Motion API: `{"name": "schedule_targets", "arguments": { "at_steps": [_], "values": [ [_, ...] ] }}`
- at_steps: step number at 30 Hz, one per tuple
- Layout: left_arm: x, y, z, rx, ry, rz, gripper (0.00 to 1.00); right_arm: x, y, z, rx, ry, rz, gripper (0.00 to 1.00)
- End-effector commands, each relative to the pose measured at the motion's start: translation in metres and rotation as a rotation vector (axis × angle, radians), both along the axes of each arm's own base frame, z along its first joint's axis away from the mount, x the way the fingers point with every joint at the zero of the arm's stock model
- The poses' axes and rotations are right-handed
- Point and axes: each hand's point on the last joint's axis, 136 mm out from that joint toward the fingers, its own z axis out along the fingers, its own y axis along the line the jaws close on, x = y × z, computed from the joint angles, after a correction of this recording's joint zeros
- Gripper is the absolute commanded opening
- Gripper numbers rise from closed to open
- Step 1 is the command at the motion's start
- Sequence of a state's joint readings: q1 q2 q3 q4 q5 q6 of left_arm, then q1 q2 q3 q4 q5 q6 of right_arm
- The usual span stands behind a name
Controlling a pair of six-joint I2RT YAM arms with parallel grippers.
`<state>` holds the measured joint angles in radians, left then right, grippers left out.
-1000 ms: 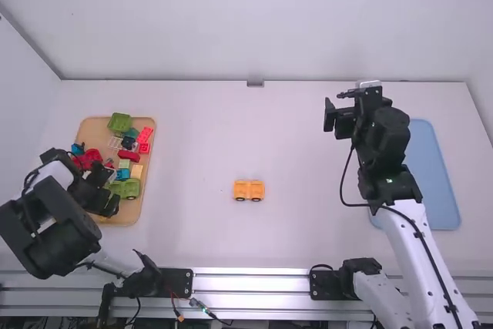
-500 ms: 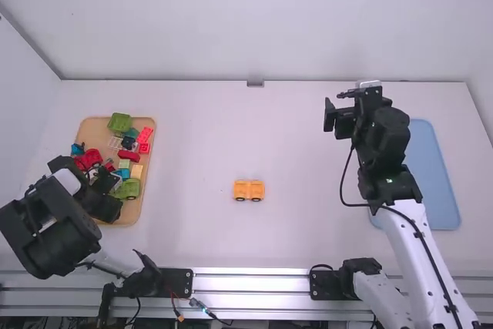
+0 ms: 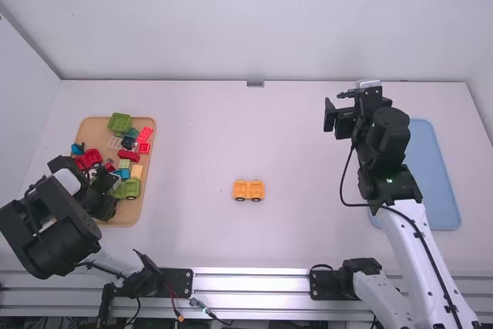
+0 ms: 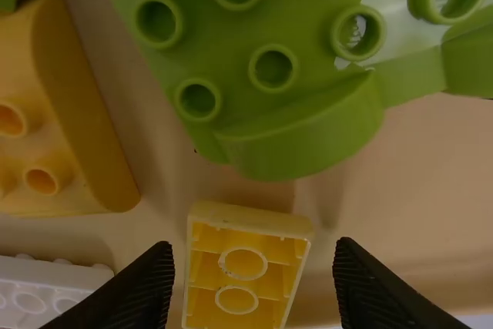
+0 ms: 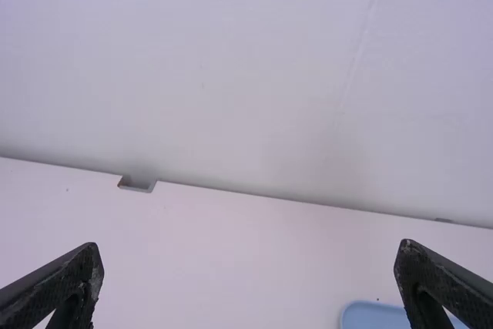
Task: Assemble lego blocks to make yellow taxi
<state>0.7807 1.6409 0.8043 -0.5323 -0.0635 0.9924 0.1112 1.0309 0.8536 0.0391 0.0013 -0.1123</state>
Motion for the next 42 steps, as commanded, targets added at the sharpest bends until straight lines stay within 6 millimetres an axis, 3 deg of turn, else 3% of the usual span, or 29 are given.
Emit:
{"name": "schedule_targets", "arguments": {
  "at_steps": [1,15,17,22,28,32,33,34,35,36,42],
  "values": [
    [-0.005,-0.003,-0.005,-0.018,0.014,0.014,0.54,-0.004,0.0,0.024,0.009,-0.054,0.001,0.99],
    [-0.004,-0.005,-0.005,-0.018,0.018,0.006,0.23,-0.005,-0.001,0.023,0.008,-0.046,0.0,0.99],
    [-0.003,-0.003,-0.004,-0.016,0.015,0.007,0.22,-0.005,0.0,0.022,0.007,-0.043,0.0,0.99],
    [0.005,0.005,0.004,0.002,-0.007,0.047,0.02,-0.005,-0.001,0.021,0.007,-0.041,0.0,0.99],
    [0.016,0.011,0.022,-0.008,-0.038,0.17,0.02,-0.005,-0.001,0.021,0.007,-0.041,0.0,0.99],
    [0.031,0.0,0.035,-0.103,-0.093,0.15,0.02,-0.005,-0.001,0.021,0.007,-0.041,0.0,0.99],
    [0.041,-0.007,0.043,-0.161,-0.139,0.147,0.14,-0.005,-0.001,0.021,0.007,-0.041,0.0,0.99],
    [0.044,-0.01,0.046,-0.179,-0.154,0.146,0.15,-0.005,-0.001,0.021,0.007,-0.041,-0.001,0.99],
    [0.048,-0.013,0.049,-0.204,-0.172,0.144,0.14,-0.005,0.0,0.021,0.007,-0.041,0.0,0.99],
    [0.057,-0.017,0.055,-0.241,-0.21,0.17,0.02,-0.005,-0.001,0.021,0.007,-0.041,0.0,0.99],
    [0.079,-0.005,0.077,-0.28,-0.29,0.528,0.02,-0.005,0.0,0.021,0.007,-0.042,0.0,0.99]
  ]
}}
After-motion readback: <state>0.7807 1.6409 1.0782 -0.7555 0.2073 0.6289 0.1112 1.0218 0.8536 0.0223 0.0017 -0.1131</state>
